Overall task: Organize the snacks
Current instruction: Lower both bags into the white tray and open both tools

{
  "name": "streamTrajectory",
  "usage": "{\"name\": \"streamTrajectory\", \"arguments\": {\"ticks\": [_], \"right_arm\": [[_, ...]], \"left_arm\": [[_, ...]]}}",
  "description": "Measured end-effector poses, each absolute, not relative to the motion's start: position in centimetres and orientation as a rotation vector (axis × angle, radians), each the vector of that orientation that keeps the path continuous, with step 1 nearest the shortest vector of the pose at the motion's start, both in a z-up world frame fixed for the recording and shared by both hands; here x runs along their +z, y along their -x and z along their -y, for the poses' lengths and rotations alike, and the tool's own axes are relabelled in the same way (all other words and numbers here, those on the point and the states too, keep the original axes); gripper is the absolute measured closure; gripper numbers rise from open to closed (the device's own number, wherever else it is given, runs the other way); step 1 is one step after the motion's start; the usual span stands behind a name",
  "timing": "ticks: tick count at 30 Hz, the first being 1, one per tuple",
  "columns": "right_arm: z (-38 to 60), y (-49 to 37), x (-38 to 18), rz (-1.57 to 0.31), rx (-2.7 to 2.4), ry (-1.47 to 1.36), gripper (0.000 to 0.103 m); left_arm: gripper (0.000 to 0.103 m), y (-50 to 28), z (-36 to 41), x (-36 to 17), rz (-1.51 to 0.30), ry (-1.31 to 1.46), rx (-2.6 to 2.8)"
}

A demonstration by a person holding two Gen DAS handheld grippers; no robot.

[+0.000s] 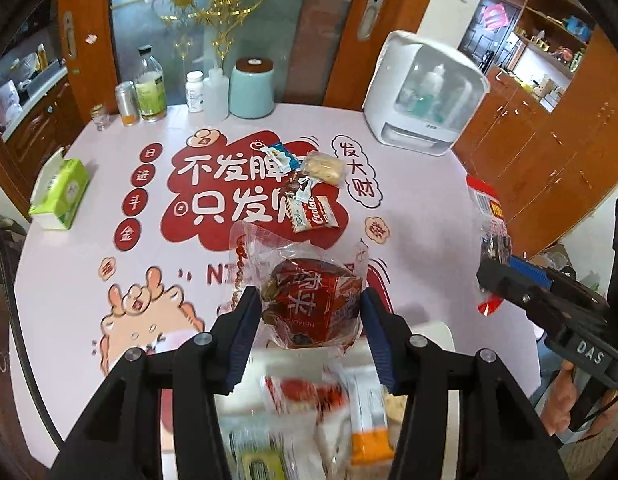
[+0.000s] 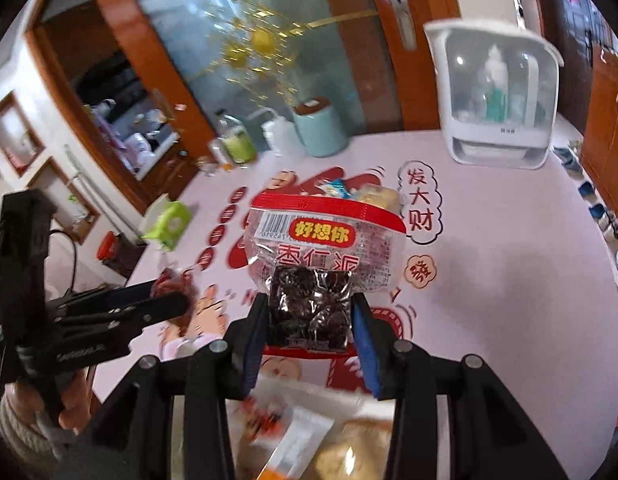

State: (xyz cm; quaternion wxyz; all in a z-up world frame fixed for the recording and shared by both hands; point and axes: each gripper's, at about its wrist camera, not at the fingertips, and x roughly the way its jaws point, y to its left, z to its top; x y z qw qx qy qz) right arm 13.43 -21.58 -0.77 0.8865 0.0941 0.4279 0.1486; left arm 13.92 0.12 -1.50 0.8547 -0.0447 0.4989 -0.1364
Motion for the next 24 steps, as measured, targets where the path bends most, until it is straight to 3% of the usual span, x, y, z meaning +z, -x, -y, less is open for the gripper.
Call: {"name": "streamTrajectory", "arguments": {"ticks": [10,24], "right_arm": [[21.0,-4.2,0.4,-0.847,0.334,-0.163,0.062],[21.8,0.5,-2.6,-0.940,0.311,-0.145,0.062]], "left_arm": [[0.053,-5.0,-0.7,-0.7,-1.019,0.048,-0.218],[0.053,-0.7,2.0,-3.8,-1.083,-0.003,-0.205]]}}
